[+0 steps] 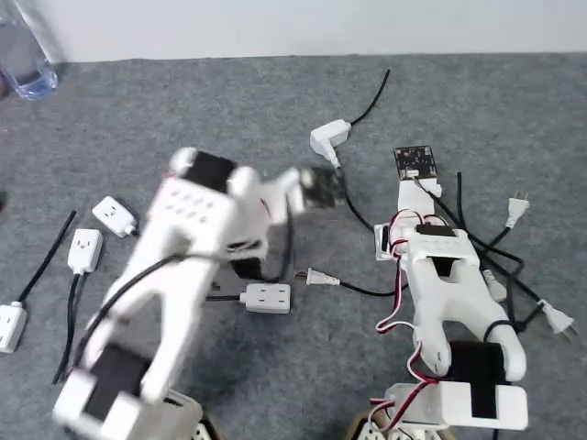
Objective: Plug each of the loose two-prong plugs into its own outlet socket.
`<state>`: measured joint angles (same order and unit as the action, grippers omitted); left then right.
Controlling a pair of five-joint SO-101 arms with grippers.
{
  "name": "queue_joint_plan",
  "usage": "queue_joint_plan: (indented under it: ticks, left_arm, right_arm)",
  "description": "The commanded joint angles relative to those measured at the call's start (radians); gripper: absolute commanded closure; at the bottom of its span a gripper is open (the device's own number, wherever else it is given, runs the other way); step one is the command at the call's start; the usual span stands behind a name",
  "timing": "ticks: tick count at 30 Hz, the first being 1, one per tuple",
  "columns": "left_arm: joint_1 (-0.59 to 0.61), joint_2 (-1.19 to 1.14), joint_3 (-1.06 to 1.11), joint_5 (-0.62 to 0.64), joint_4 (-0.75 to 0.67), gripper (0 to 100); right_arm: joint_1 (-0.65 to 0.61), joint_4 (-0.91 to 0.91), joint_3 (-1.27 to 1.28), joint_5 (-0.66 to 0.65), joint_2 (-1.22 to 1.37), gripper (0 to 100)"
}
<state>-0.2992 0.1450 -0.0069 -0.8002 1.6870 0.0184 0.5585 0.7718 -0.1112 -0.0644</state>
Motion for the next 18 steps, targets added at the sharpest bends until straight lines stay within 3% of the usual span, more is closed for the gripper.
queue_joint_plan:
  ticks: [1, 5, 9, 14, 18]
  left_arm:
    - [0.066, 0.256, -0.050, 0.241, 0.009, 74]
    - [0.235, 0.425, -0.048, 0.535, 0.008, 74]
    - [0.437, 0.523, 0.015, 0.744, -0.058, 74]
    - [0.580, 0.598, 0.288, 0.918, -0.287, 74]
    - [0.595, 0.654, 0.654, 0.948, -0.516, 74]
  right_arm:
    - [-0.010, 0.005, -0.052, -0.035, -0.005, 73.9]
    - [-0.012, 0.012, -0.051, -0.054, -0.010, 73.9]
    - [-0.012, 0.036, -0.051, -0.054, -0.012, 73.8]
    - [-0.005, 0.084, -0.069, -0.054, -0.045, 73.9]
    - [-0.016, 0.280, -0.150, -0.077, -0.197, 74.0]
